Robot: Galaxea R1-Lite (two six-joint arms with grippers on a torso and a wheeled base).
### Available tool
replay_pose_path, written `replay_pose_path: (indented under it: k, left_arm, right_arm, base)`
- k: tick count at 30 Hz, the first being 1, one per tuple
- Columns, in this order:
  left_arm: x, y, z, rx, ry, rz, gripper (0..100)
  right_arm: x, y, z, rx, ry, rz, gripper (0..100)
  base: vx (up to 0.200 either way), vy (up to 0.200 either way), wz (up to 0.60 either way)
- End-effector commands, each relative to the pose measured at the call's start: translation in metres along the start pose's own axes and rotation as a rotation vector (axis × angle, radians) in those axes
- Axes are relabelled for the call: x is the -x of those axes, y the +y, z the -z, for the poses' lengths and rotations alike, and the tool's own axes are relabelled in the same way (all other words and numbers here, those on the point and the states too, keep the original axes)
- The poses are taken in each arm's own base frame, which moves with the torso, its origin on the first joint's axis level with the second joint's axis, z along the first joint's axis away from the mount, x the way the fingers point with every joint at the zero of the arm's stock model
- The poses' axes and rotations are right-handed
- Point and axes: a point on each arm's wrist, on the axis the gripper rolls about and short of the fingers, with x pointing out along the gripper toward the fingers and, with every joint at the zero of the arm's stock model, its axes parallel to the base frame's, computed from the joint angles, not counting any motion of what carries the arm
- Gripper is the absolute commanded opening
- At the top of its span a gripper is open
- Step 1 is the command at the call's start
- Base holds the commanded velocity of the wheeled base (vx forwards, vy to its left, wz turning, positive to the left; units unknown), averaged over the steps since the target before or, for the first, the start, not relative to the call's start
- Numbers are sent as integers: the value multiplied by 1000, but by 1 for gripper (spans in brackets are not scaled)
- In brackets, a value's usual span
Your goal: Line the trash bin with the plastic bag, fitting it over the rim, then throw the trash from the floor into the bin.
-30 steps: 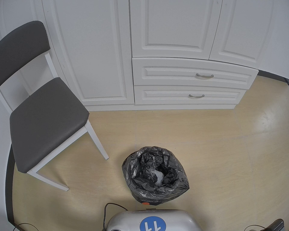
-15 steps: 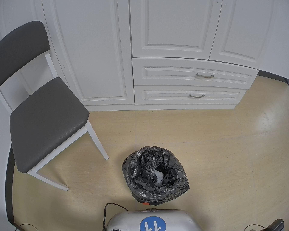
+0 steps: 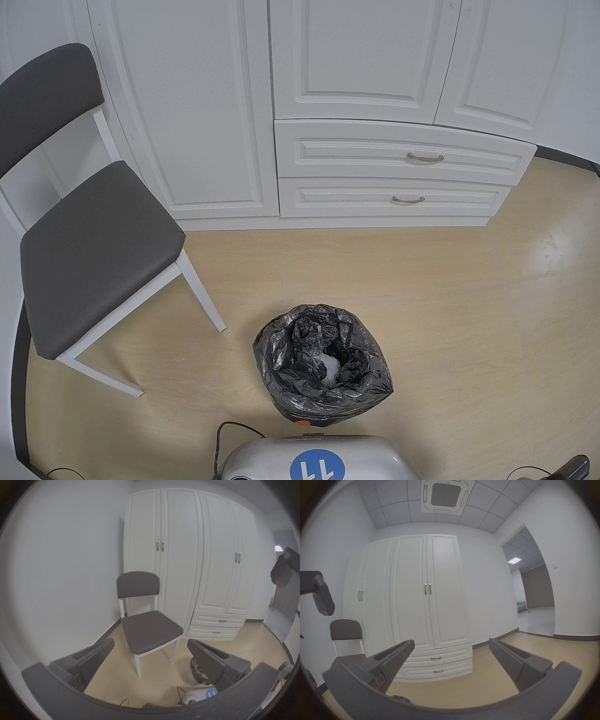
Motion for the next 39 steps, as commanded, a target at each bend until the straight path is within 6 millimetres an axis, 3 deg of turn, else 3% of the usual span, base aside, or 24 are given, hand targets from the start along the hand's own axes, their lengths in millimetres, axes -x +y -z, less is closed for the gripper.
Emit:
replay_pose_path:
  k: [1,5,9,10,11,14,17,20,24,25,27,39]
  left_arm:
    - [-16,-5,14,7,-80,88,100]
    - [-47,-11,22,21,-168,118,100]
    - [-85,-15,54,-28,-231,120,100]
    - [-85,-15,54,-28,-231,120,100]
    - [-102,-16,76,-75,-249,123,100]
    - [-117,-17,110,-137,-240,168,100]
    - [-118,-17,115,-128,-188,202,100]
    - [-120,-16,133,-119,2,211,100]
    - [-120,-15,140,-118,62,208,100]
    - [-120,-15,140,-118,62,208,100]
    - [-120,-15,140,-135,73,214,100]
    - [-120,-15,140,-136,72,228,100]
  right_arm:
    - [-7,1,21,5,-24,-44,100]
    - [-12,1,31,24,-96,-45,100]
    - [-15,1,45,42,-145,-47,100]
    - [-15,1,45,42,-145,-47,100]
    - [-15,1,50,60,-167,-46,100]
    - [-16,0,55,93,-188,-43,100]
    - [-16,0,60,115,-175,-41,100]
    - [-17,-1,79,165,-108,-43,100]
    - [-17,-1,99,179,-37,-87,100]
    - [-17,-1,99,179,-37,-87,100]
    - [-16,-3,121,193,34,-102,100]
    - [-8,-7,157,232,393,-110,100]
  base:
    - [0,0,0]
    - [0,0,0]
    - [0,0,0]
    - [0,0,0]
    - [0,0,0]
    - [0,0,0]
    - [0,0,0]
    - [0,0,0]
    - [0,0,0]
    - [0,0,0]
    - [0,0,0]
    - [0,0,0]
